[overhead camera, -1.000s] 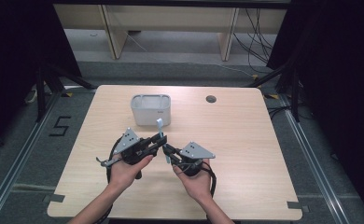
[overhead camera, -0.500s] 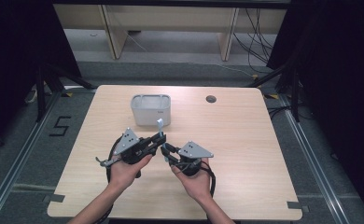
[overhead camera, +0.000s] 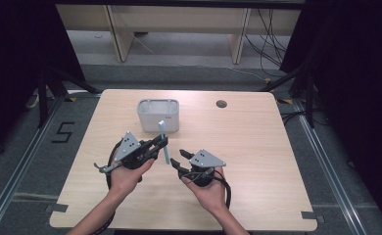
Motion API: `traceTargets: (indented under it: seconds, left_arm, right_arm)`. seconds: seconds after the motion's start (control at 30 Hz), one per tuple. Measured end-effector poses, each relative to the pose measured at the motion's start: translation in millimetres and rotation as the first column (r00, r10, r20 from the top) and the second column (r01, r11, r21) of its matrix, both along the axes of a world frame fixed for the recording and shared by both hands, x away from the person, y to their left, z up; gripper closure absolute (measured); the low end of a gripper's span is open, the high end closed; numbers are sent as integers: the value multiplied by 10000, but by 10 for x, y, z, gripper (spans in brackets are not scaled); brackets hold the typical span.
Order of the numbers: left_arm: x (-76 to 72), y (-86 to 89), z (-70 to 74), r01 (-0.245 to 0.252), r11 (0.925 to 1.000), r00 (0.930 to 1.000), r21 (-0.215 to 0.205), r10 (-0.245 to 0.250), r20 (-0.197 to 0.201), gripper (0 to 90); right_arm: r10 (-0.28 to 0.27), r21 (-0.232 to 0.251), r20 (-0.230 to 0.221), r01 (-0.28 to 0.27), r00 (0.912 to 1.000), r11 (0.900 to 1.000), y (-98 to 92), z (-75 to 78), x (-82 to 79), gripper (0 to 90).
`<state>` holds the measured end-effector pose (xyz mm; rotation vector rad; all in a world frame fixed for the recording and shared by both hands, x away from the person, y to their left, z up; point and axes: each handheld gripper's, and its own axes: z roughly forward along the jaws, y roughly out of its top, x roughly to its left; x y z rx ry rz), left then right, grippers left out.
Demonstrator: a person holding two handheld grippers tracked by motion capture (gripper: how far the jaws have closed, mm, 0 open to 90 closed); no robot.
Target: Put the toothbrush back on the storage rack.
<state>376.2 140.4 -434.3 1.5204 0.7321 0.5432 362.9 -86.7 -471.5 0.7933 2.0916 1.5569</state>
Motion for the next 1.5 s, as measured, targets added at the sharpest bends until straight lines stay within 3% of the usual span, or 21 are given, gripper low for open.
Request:
traceTargets:
  seconds: [0.03, 0.07, 0.1, 0.23, 0.27, 0.3, 0.37, 0.43, 0.47, 0.57, 0.6, 0.63, 0.87, 1.13, 1.17, 1.2, 1.23, 1.3, 1.37, 1.4, 1.5]
  left_arm:
    - [3, 10, 1, -42, 10000, 10000, -17, 42, 23, 792]
    - [4, 22, 4, -78, 10000, 10000, 3, 78, 10, 792]
    - [8, 35, 6, -96, 10000, 9999, 14, 96, 36, 792]
    - [21, 89, 24, -281, 9996, 9996, -31, 281, 104, 792]
    - [23, 102, 29, -313, 9995, 9994, -63, 314, 113, 791]
    - [27, 116, 34, -353, 9994, 9993, -53, 353, 152, 792]
    - [33, 141, 43, -407, 9991, 9990, -67, 408, 164, 791]
    - [37, 166, 49, -459, 9989, 9988, -53, 460, 170, 792]
    - [39, 175, 51, -503, 9987, 9986, -78, 504, 169, 792]
    - [49, 205, 56, -547, 9985, 9983, -95, 549, 177, 792]
    - [52, 216, 56, -605, 9981, 9980, -118, 607, 156, 792]
    - [57, 223, 56, -613, 9980, 9980, -122, 615, 168, 792]
    - [92, 281, 57, -761, 9970, 9968, -167, 765, 238, 792]
    - [131, 340, 71, -952, 9953, 9948, -182, 958, 342, 792]
    - [136, 348, 73, -981, 9950, 9945, -182, 987, 350, 792]
    - [140, 355, 76, -995, 9949, 9943, -191, 1001, 356, 792]
    - [144, 362, 80, -1017, 9946, 9940, -201, 1024, 372, 792]
    - [152, 375, 85, -1064, 9940, 9935, -237, 1072, 390, 792]
    - [162, 388, 93, -1107, 9936, 9930, -230, 1115, 394, 792]
    - [169, 394, 97, -1107, 9936, 9929, -233, 1116, 422, 792]
    - [182, 409, 115, -1204, 9924, 9916, -238, 1214, 449, 792]
  right_arm:
    - [-16, -55, 146, 17, 9999, 10000, -17, 1, 6, 527]
    - [74, 47, -179, -73, 9998, 10000, -14, -2, -8, 527]
    - [74, 15, 87, -74, 9999, 10000, -24, -5, 3, 527]
    - [-88, -196, 27, 88, 10000, 9998, -63, -1, -17, 524]
    - [-24, -156, -250, 20, 9997, 9999, -69, -1, -25, 521]
    - [-89, -355, -14, 89, 10000, 9993, -104, -1, -15, 513]
    - [-49, -249, -170, 45, 9998, 9997, -106, -8, -17, 511]
    - [-128, -428, 108, 132, 9999, 9990, -142, -11, -5, 505]
    - [-202, -430, -130, 197, 9997, 9989, -150, -13, -19, 503]
    - [-188, -434, -91, 184, 9998, 9989, -189, -23, -17, 498]
    - [-251, -626, 147, 260, 9996, 9977, -214, -18, -11, 499]
    - [-231, -360, -122, 227, 9997, 9991, -215, -30, -21, 502]
    - [-423, -339, -304, 412, 9986, 9986, -337, -56, -54, 501]
    - [-657, -544, -186, 646, 9977, 9964, -435, -92, -80, 498]
    - [-713, -499, -461, 690, 9964, 9964, -447, -95, -98, 497]
    - [-727, -556, -185, 716, 9972, 9959, -463, -104, -89, 496]
    - [-585, -387, -495, 566, 9971, 9976, -465, -117, -99, 495]
    - [-784, -573, -302, 766, 9965, 9954, -508, -123, -106, 494]
    - [-799, -475, -431, 778, 9959, 9958, -536, -137, -119, 494]
    - [-951, -459, -763, 918, 9925, 9947, -541, -136, -145, 493]
    - [-984, -474, -458, 963, 9941, 9942, -591, -144, -135, 494]
